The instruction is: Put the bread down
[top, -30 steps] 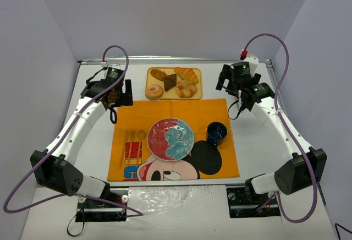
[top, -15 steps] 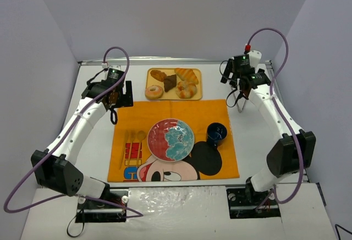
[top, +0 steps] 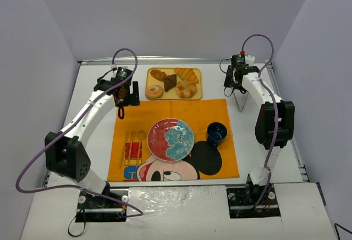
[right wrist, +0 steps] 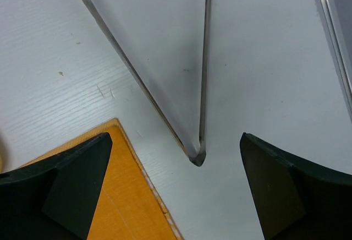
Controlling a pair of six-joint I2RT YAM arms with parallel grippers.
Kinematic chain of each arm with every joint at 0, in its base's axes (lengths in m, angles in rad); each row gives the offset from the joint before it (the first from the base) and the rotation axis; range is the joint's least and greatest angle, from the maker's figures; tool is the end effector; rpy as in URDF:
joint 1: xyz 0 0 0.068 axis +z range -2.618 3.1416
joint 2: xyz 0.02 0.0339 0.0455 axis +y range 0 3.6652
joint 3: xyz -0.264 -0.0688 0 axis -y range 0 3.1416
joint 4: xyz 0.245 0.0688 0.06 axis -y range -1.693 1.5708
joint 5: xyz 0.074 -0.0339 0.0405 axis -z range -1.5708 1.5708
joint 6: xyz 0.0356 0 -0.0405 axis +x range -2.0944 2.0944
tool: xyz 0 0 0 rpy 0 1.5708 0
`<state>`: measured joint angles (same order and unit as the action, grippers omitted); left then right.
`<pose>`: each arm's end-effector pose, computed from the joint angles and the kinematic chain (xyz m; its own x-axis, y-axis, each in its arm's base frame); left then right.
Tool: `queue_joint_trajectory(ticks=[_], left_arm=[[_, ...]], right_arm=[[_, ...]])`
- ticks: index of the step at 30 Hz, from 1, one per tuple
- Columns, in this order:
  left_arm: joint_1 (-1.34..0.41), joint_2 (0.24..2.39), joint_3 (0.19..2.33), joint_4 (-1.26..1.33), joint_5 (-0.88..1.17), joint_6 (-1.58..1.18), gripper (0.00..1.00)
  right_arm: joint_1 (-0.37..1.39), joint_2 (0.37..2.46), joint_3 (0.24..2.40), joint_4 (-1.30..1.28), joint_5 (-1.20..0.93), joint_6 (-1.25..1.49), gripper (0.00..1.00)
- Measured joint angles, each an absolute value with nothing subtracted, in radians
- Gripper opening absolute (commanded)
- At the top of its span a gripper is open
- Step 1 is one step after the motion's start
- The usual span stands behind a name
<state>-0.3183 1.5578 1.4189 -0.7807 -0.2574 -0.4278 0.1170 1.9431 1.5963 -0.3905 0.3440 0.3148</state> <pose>0.3193 -0.0957 0.3167 -0.7521 -0.1746 -0.6355 -0.1714 0.9829 -0.0672 0.4448 0.0402 0.2603 -0.5921 0.2239 -0.7741 0.3380 0.9410 0.0136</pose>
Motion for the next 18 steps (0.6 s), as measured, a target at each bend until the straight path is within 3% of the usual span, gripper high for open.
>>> queue_joint_trajectory(ticks=[18], left_arm=[[-0.229,1.549,1.332,-0.683,-0.164,-0.438,0.97]], right_arm=[[0.010,1.920,1.264,-0.107,0.184,0.271,1.00]])
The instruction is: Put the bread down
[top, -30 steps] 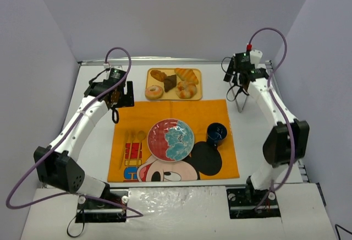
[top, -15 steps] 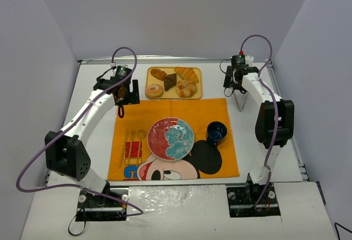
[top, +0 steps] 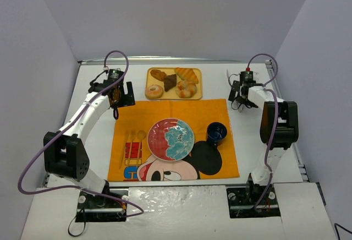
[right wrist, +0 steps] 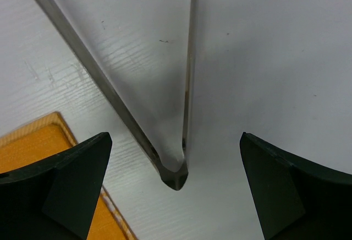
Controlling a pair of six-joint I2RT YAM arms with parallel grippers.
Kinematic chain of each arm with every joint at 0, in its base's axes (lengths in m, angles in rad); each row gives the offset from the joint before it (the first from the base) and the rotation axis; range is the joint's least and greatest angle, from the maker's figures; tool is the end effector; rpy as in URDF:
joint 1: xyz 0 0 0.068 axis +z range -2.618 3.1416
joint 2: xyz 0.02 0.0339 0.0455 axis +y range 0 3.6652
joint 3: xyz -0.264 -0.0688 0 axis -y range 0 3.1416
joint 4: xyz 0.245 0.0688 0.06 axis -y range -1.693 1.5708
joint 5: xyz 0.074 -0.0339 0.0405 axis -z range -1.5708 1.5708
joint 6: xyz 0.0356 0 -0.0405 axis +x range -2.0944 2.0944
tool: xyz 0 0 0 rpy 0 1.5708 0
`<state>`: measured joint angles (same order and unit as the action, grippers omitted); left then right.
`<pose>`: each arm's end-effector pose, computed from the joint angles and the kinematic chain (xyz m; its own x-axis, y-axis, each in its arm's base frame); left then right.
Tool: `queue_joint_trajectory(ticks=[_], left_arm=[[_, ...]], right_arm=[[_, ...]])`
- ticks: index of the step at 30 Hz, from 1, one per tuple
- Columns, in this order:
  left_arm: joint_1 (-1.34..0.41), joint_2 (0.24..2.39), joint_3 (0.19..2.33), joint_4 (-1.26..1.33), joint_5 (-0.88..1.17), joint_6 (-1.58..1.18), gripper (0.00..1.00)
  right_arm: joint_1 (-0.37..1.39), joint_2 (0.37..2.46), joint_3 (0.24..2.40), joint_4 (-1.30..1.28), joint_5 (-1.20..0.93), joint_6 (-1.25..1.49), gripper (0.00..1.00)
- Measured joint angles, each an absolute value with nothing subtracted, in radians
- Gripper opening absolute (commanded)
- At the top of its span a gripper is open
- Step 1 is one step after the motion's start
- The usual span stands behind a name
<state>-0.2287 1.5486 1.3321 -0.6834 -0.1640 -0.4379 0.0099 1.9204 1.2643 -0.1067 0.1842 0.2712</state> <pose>0.3268 -0.0701 0.2979 -0.7438 -0.2564 -0.6173 -0.2105 0.9664 -0.1478 0.4200 -0.0024 0.1843 -0.6328 0.2571 -0.7304 0.3033 0.9502 0.0717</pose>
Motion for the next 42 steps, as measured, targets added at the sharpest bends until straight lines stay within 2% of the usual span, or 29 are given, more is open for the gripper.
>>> queue_joint_trajectory(ticks=[14,21,42], left_arm=[[-0.228,1.551,1.325,-0.645,-0.122,-0.454,0.97],[-0.225,1.551,1.325,-0.645,-0.120,-0.453,0.97],[-0.219,1.551,1.325,-0.622,-0.109,-0.447,0.97]], right_arm=[[0.029,1.881,1.184,0.112,0.148,0.234,1.00],[0.029,1.935,1.185,0.174,0.148,0.231,1.00],[0.015,2.072,1.390,0.158,0.202,0.200,1.00]])
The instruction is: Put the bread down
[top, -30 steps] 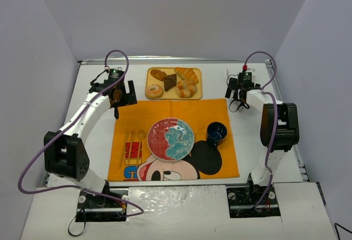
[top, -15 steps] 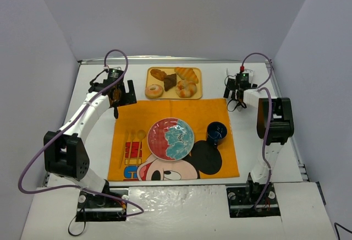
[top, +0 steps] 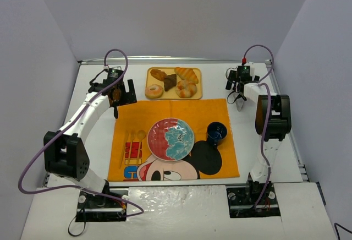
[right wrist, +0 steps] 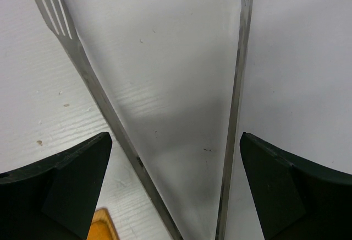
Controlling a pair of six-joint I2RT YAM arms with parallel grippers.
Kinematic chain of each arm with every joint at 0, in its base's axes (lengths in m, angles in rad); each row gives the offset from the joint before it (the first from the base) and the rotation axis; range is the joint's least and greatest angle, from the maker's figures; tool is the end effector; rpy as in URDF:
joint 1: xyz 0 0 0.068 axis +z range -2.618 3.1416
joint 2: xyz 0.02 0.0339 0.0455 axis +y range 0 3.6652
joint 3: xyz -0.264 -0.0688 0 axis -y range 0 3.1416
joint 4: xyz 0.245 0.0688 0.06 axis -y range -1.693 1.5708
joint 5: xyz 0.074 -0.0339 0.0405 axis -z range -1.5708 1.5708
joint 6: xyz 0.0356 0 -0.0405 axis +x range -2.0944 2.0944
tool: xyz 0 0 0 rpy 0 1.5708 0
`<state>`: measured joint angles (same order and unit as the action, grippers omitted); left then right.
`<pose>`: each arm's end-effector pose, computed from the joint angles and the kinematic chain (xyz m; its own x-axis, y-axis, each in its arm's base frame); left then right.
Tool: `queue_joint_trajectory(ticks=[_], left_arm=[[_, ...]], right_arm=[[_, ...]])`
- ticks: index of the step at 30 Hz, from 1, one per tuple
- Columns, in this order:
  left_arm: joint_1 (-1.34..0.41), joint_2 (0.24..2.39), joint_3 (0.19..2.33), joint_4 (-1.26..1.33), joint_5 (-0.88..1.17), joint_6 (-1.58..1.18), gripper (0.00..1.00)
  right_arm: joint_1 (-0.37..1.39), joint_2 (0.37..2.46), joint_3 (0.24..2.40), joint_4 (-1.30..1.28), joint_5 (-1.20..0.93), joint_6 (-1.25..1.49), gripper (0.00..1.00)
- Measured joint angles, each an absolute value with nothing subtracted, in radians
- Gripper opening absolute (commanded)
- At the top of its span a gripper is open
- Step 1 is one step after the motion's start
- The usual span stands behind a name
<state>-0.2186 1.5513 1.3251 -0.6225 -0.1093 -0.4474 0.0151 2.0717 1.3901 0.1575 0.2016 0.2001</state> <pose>0.3321 -0.0698 0.2989 -0.7233 -0.2799 -0.6313 -0.1860 0.9594 -0.2121 0.4692 0.0000 0.1828 -0.4589 0.1878 -0.8684 0.2548 0.9642 0.0739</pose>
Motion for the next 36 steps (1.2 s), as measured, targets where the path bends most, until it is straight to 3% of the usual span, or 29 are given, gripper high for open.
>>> queue_joint_trajectory(ticks=[30,36], left_arm=[[-0.215,1.551,1.312,-0.622,-0.110,-0.445,0.97],[-0.215,1.551,1.311,-0.622,-0.113,-0.445,0.97]], right_arm=[[-0.020,2.154,1.459,0.094,0.199,0.237,1.00],[-0.020,2.156,1.459,0.094,0.188,0.251,0.86]])
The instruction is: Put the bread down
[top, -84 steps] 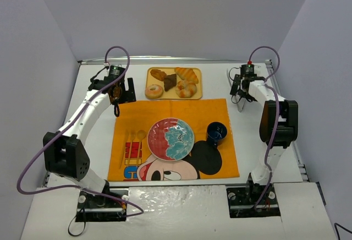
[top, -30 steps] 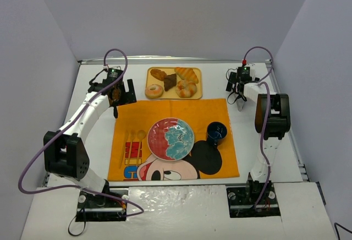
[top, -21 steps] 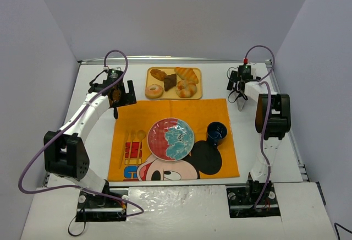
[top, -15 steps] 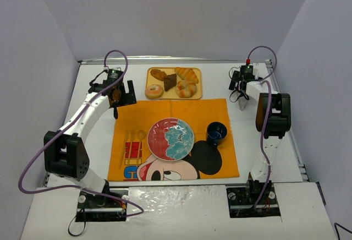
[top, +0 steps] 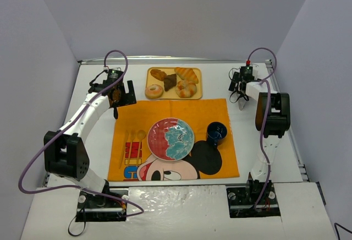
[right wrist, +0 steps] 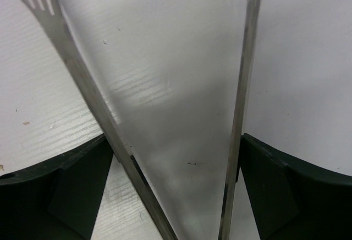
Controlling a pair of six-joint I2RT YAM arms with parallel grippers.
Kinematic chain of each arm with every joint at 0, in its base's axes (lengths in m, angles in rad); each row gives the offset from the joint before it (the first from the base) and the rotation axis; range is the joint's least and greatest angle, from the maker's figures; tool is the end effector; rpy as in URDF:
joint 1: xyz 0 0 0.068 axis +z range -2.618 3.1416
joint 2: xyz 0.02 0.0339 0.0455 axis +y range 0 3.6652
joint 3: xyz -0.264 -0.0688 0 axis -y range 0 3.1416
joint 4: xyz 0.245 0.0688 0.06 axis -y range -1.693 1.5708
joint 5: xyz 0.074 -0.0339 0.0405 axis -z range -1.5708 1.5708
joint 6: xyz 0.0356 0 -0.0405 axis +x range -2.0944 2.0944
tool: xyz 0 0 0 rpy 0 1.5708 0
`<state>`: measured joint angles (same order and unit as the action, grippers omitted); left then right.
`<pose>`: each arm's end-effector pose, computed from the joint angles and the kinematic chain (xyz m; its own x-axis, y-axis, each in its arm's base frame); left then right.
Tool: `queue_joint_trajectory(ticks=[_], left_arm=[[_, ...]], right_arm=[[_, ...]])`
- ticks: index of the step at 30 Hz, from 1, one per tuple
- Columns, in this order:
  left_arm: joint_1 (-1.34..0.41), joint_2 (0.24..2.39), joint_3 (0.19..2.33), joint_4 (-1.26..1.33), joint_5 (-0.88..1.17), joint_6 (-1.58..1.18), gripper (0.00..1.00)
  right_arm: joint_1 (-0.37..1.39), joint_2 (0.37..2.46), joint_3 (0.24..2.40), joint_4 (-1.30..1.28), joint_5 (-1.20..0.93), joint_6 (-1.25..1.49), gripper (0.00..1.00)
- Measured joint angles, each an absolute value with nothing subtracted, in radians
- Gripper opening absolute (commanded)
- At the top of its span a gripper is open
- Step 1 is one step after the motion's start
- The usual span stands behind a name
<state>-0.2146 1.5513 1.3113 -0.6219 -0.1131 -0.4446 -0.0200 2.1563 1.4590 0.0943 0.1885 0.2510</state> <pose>0.3314 -0.0681 0.2945 -0.7297 -0.2783 -0.6246 -0.1928 0.9601 -0.2027 0.4818 -0.0163 0.1604 -0.5060 0.2541 -0.8242 0.3093 0.9455 0.1016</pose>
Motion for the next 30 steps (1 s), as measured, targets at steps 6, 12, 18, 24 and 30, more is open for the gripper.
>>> queue_joint_trajectory(ticks=[6,12,18,24,30], left_arm=[[-0.215,1.551,1.311,-0.622,-0.115,-0.445,0.97],[-0.215,1.551,1.310,-0.622,-0.119,-0.445,0.97],[-0.215,1.551,1.299,-0.622,-0.124,-0.446,0.97],[-0.215,1.551,1.291,-0.624,-0.129,-0.446,0.97],[-0.214,1.540,1.279,-0.628,-0.132,-0.446,0.97]], right_arm=[[-0.019,2.157,1.458,0.094,0.176,0.268,0.68],[-0.012,2.156,1.451,0.105,0.177,0.273,0.58],[0.024,2.156,1.449,0.105,0.179,0.276,0.52],[0.082,2.149,1.447,0.088,0.187,0.274,0.52],[0.116,2.131,1.437,0.047,0.193,0.256,0.43]])
